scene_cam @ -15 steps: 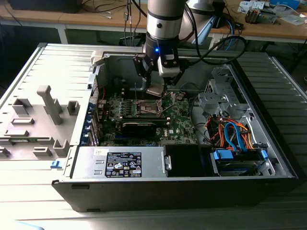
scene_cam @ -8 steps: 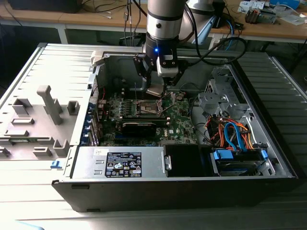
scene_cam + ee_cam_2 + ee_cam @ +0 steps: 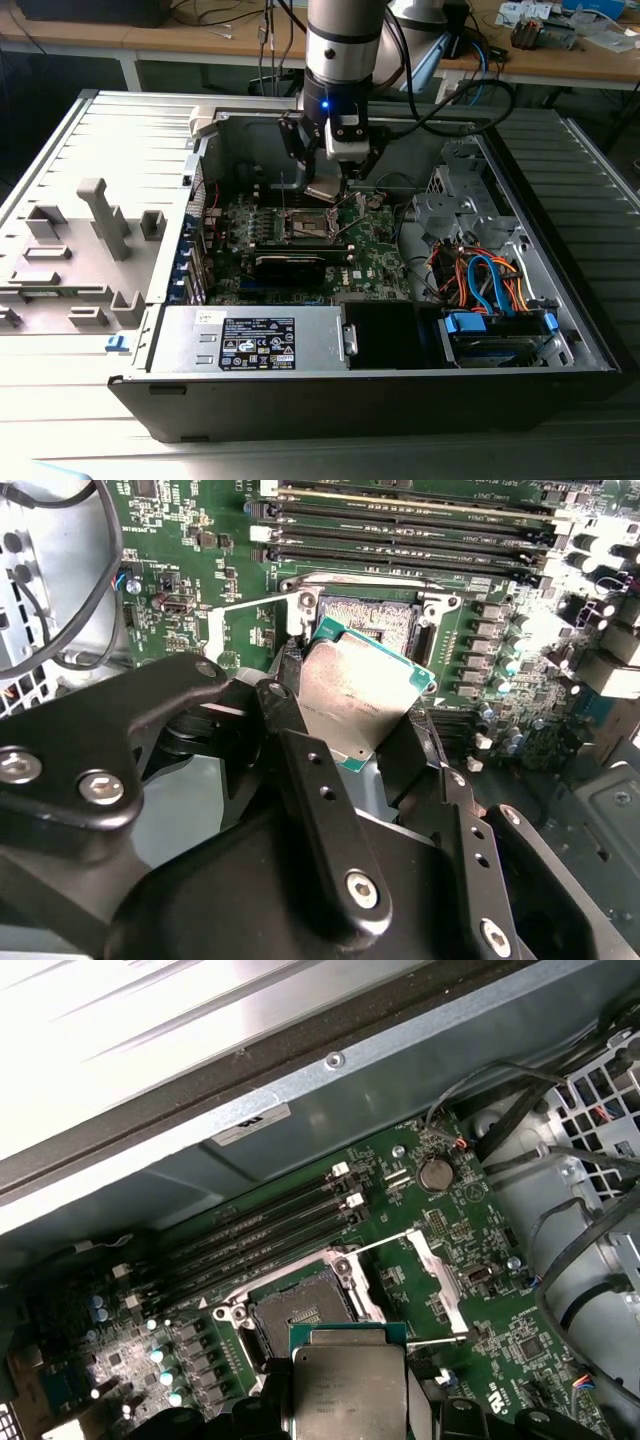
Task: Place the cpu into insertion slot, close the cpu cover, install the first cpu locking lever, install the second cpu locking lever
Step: 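Place the cpu into insertion slot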
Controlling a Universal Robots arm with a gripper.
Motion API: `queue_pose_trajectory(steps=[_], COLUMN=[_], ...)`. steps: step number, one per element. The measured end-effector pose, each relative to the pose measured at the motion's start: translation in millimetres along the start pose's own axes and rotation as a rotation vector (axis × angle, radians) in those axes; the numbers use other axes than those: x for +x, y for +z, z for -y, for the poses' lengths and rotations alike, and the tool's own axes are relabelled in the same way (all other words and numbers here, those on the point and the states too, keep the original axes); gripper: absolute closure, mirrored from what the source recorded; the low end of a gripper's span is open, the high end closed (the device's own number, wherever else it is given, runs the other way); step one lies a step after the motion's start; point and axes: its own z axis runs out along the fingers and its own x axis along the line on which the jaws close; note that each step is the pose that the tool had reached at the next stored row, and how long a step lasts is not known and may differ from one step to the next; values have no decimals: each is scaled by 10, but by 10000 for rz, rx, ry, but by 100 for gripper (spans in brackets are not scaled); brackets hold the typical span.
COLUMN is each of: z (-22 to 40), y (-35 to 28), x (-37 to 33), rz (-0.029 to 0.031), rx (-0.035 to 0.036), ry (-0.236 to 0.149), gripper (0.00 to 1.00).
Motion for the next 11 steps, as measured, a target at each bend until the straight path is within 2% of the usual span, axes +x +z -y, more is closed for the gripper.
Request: queue_pose_trajectory(steps=[11], z=[0], y=[7], x=[0], rz=[16], rx=[-6], ry=[443], gripper=[45])
